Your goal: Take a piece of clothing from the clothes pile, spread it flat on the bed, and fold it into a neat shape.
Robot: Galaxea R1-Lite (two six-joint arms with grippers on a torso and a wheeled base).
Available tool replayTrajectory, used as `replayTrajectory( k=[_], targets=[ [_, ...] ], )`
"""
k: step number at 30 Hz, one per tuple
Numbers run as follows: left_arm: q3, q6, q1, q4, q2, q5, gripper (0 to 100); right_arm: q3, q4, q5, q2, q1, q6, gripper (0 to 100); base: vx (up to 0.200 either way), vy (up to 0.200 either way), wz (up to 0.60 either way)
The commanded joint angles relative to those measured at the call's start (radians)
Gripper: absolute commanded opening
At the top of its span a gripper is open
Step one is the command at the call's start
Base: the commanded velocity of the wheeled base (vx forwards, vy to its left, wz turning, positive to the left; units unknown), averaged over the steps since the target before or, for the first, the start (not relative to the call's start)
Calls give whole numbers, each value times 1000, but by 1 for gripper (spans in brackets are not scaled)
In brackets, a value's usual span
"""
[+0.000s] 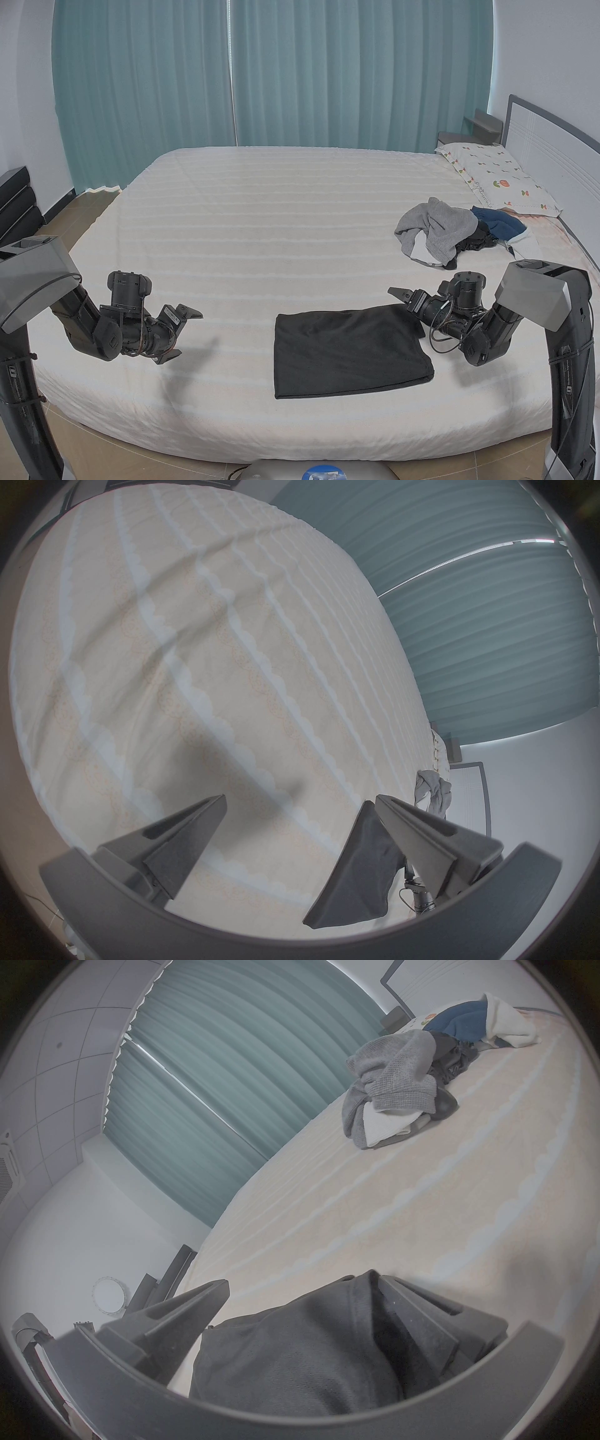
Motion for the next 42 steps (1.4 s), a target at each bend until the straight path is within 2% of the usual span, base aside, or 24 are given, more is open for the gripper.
replayTrajectory(
  k=[1,11,12,26,42],
  targets=[
    [0,0,0,0,1,0,100,1,-1,1,5,-12,-3,100,0,0,0],
    [0,0,0,0,2,1,100,1,-1,-1,28,-16,-10,100,0,0,0],
    [0,0,-1,0,2,1,100,4,0,-1,30,-15,-18,0,0,0,0],
    [1,1,-3,0,2,1,100,17,0,-2,19,-55,-18,0,0,0,0],
    [1,1,-3,0,2,1,100,9,16,-2,24,-62,-15,0,0,0,0]
  ],
)
